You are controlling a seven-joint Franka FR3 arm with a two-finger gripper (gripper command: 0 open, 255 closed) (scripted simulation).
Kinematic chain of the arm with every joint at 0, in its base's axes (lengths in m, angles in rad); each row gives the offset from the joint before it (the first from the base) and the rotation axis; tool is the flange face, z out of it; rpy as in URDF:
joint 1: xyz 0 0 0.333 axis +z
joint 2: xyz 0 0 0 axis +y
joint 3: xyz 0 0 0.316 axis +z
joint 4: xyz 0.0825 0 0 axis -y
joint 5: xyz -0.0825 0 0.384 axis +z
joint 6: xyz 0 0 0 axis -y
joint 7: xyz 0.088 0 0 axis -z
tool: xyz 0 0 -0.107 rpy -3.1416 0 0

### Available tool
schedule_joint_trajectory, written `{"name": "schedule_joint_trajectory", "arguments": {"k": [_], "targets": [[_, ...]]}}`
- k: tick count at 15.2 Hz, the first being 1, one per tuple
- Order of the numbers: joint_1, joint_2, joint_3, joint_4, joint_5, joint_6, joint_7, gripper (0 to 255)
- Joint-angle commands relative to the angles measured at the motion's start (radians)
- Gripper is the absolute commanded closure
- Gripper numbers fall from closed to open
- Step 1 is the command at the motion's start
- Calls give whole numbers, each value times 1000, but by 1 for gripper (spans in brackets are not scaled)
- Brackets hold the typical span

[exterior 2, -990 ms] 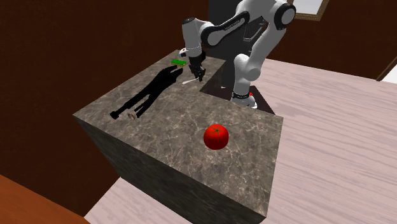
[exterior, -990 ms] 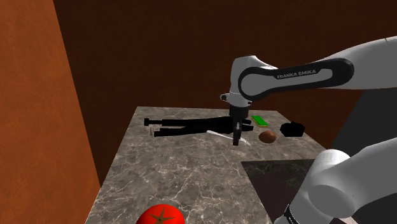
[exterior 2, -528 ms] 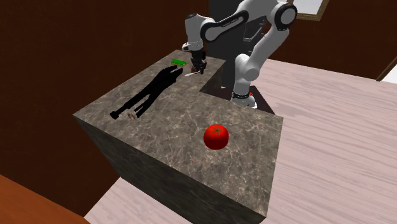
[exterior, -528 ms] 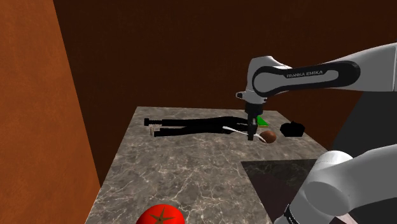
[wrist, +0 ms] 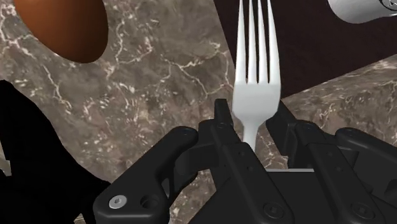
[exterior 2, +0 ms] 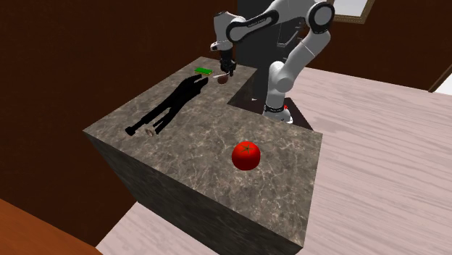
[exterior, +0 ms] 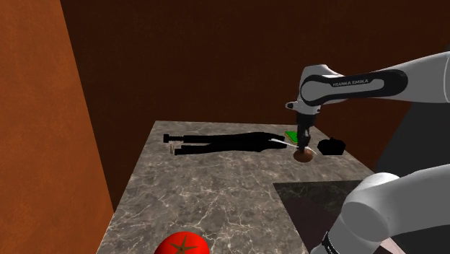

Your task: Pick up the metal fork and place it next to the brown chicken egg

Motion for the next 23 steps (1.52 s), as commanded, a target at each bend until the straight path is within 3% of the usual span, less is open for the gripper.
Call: {"name": "schedule_joint_trajectory", "arguments": {"k": [1, 12, 20, 23], "targets": [[-24, 12, -42, 12, -32, 6, -50, 255], [-98, 196, -282, 192, -123, 59, -334, 255], [-101, 416, -462, 390, -66, 106, -570, 255], [-102, 433, -471, 362, -60, 149, -573, 255]]}}
